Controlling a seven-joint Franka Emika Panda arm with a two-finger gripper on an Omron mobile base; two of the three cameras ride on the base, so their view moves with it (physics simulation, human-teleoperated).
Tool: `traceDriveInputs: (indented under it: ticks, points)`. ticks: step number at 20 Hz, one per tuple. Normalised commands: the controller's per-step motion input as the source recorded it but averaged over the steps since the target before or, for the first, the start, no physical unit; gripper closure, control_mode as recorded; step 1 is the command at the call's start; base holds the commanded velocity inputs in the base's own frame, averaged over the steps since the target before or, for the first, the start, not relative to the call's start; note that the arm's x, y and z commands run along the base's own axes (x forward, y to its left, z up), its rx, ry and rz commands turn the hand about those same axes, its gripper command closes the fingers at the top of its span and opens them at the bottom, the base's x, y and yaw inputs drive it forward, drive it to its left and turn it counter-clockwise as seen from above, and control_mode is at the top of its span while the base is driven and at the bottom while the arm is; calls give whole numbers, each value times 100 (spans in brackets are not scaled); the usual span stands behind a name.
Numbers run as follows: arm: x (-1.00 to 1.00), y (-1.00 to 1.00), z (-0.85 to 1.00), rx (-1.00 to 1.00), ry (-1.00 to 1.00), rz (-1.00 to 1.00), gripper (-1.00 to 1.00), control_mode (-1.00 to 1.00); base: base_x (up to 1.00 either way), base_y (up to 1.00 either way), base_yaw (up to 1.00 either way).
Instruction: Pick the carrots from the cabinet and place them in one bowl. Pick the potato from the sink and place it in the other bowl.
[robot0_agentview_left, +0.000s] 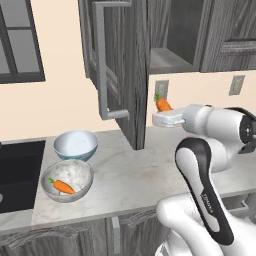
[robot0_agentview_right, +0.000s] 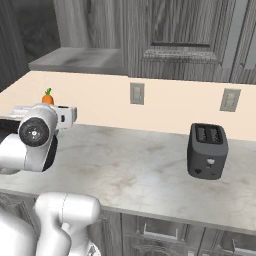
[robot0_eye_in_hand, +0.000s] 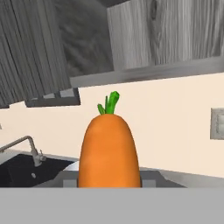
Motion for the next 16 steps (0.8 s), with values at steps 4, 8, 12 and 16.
traceDriveInputs:
  ticks: [4,8,12,16]
  points:
    - [19,40,-61,4,3,7,100,-100,0,0,0]
    - [28,44,-70,1,9,5,100,-100,0,0,0]
    - [30,42,-68,0,7,5,100,-100,0,0,0]
    - [29,44,-57,0,4,2,100,-100,0,0,0]
